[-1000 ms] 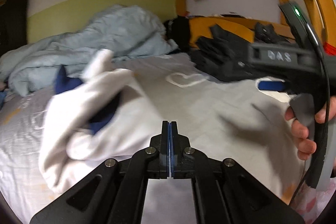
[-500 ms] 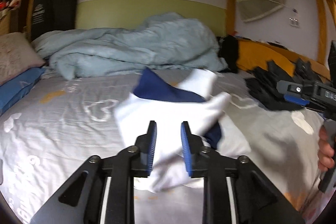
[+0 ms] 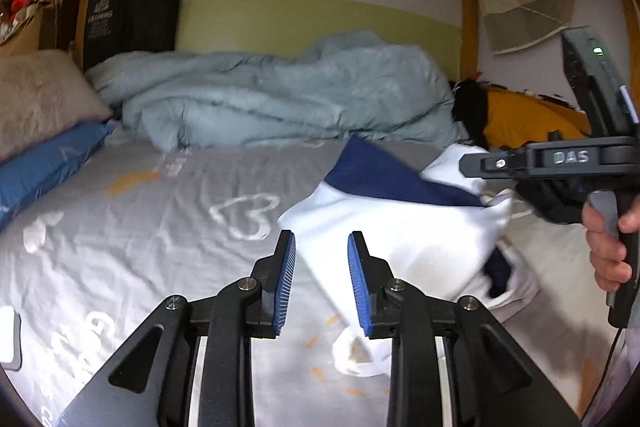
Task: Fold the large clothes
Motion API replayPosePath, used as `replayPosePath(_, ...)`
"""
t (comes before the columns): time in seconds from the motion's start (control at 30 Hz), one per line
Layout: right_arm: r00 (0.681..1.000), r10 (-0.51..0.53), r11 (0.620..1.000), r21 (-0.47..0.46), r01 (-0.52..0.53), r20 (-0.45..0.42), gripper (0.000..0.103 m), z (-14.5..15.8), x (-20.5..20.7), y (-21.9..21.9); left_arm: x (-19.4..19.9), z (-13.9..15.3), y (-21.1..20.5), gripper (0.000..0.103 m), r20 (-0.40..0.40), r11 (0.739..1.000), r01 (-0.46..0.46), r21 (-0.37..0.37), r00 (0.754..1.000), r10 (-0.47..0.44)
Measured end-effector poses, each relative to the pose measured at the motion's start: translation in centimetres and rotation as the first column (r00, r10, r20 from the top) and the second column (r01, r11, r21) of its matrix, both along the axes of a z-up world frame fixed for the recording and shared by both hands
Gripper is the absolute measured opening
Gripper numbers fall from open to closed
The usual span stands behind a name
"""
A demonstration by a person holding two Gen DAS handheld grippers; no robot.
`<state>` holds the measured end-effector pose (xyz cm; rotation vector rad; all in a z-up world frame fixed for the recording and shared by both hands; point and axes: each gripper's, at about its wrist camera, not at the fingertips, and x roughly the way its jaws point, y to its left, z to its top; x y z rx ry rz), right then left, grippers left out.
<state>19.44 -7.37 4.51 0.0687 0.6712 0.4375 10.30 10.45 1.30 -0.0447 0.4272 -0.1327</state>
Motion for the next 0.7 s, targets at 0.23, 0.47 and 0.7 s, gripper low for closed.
replayPosePath(0.23, 0.993, -0.047, 0.996, -0.077, 0.039, -0.110, 0.049, -4.4, 4.6, 1.3, 0.3, 0.2, 0.8, 0.026, 0.000, 0.999, 0.026, -0.043, 1.000, -0.026)
replayPosePath(0.47, 0.990, -0.064, 0.998, 0.029, 0.061, 0.124, 0.007, -0.2, -1.6, -0.3, -0.5, 0.5, 0.0, 0.026, 0.018, 0.999, 0.039, -0.024, 0.999, -0.039)
replayPosePath(0.7, 0.950, -0.231, 0.973, 0.058, 0.224, 0.211, 0.000, 0.1, -10.1, -5.4, -1.3, 0.5, -1.6, 0.026, 0.031, 0.997, 0.078, -0.012, 0.996, -0.078)
